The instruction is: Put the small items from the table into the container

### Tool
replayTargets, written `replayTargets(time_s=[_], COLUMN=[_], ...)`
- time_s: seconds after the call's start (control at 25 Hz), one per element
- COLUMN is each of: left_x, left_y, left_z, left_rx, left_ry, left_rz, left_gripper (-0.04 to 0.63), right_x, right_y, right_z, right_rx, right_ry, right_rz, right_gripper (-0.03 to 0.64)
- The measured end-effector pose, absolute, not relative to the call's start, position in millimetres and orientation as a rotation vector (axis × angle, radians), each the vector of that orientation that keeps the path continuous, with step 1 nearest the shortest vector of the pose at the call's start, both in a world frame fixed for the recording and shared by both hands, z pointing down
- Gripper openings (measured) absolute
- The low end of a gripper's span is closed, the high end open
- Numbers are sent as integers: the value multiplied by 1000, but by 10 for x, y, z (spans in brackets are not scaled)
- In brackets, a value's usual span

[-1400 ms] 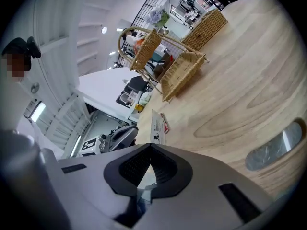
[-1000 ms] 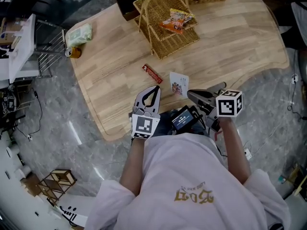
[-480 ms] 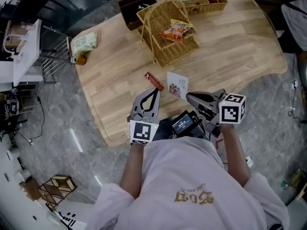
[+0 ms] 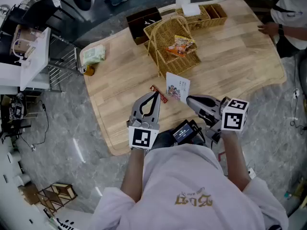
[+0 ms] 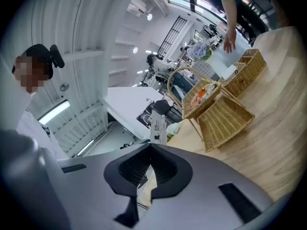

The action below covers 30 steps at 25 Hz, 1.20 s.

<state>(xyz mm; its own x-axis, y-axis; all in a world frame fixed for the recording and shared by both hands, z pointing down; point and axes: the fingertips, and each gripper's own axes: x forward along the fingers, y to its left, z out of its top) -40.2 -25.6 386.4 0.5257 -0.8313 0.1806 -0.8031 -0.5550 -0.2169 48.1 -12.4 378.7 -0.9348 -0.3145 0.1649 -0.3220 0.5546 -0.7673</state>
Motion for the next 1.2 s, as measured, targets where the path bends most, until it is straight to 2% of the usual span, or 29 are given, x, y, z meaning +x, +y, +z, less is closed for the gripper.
replayTargets(time_s=[0.48,1.2], left_x=[-501,-675], left_y=[-675,-1444], left_z=[3389,3706], left_rx=[-2585,-2694], left_ry=[1420,1397], left_rz=[-307,-303], left_gripper=[-8,-8], right_x=[441,346], right_y=[-557,-1550], right_z=[3403,3650], right_rx=[659,905], right_ry=[-2864,-2807], right_rz=[1258,1274], right_gripper=[18,18])
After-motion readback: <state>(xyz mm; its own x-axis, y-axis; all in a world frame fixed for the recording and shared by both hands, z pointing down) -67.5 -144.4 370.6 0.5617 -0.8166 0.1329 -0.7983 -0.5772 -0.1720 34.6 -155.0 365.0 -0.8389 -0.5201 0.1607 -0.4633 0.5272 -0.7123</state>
